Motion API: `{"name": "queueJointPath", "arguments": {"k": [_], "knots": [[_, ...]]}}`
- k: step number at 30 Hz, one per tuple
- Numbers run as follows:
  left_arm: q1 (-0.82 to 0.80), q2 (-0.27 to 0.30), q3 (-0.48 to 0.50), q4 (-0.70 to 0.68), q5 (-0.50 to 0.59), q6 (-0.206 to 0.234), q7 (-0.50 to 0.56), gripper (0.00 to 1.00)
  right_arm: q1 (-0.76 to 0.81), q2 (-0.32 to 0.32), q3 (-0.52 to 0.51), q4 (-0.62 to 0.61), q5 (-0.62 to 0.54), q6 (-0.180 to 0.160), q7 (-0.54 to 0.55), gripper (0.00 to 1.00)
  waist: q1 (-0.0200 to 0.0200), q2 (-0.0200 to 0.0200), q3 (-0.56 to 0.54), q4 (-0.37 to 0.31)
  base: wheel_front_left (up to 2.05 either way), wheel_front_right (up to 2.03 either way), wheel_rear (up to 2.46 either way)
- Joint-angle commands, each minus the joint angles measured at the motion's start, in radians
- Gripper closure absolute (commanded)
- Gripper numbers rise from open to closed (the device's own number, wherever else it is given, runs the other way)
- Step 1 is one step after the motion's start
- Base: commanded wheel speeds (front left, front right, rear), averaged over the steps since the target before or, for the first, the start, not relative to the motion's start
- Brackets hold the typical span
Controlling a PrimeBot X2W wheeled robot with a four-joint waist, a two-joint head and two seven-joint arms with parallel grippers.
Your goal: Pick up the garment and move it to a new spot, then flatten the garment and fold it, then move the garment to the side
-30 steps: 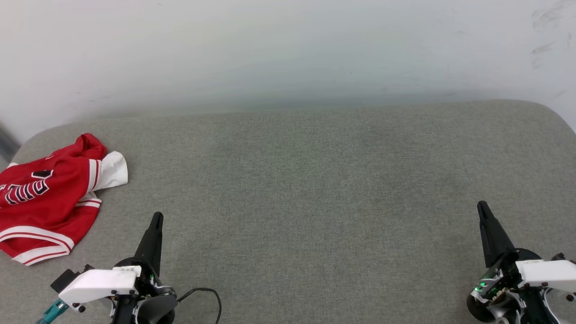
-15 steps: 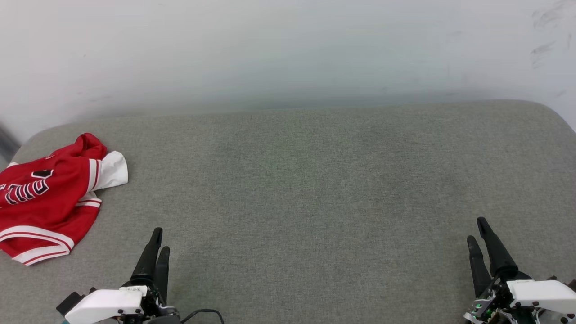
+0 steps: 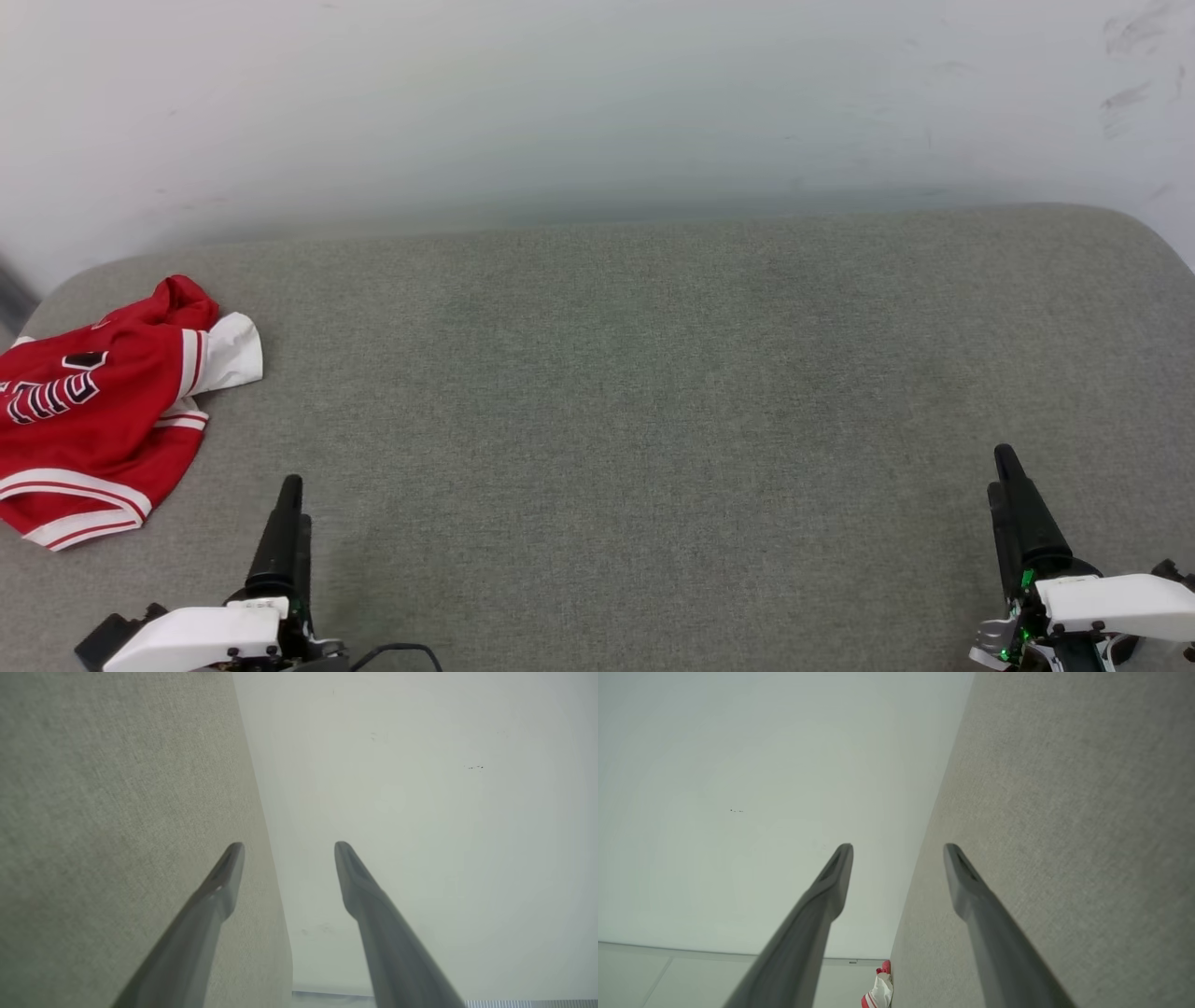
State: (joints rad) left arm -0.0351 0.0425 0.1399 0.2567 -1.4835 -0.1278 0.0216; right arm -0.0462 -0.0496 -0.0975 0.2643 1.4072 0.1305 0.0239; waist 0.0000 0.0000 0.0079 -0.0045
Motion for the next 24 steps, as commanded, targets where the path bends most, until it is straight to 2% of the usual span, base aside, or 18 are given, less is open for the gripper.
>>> {"name": "queueJointPath", "arguments": {"k": [1,12,16,20,24], "knots": [[-0.008,0.004,0.015,-0.022,0.028,-0.001,-0.009,0.0,-0.015,-0.001,-0.001,-0.021,-0.037,0.0,-0.01,0.0,0.0,0.0,0.001,0.0,0.0,0.0,0.0],[-0.014,0.005,0.09,-0.073,0.227,0.005,-0.053,0.0,-0.023,-0.002,-0.015,-0.101,-0.326,0.0,-0.055,0.0,0.0,0.0,0.008,-0.002,0.0,0.0,0.0],[-0.01,0.005,0.084,-0.084,0.266,0.007,-0.068,0.0,-0.026,-0.002,-0.006,-0.15,-0.437,0.0,-0.07,0.0,0.0,0.0,0.011,-0.002,0.0,0.0,0.0],[-0.007,0.005,0.091,-0.138,0.354,0.007,-0.082,0.0,-0.024,-0.002,0.011,-0.19,-0.549,0.0,-0.084,0.0,0.0,0.0,0.015,-0.002,0.0,0.0,0.0],[0.001,0.006,0.075,-0.197,0.487,0.037,-0.096,0.0,-0.023,-0.002,0.021,-0.216,-0.64,0.0,-0.098,0.0,0.0,0.0,0.018,-0.001,0.0,0.0,0.0]]}}
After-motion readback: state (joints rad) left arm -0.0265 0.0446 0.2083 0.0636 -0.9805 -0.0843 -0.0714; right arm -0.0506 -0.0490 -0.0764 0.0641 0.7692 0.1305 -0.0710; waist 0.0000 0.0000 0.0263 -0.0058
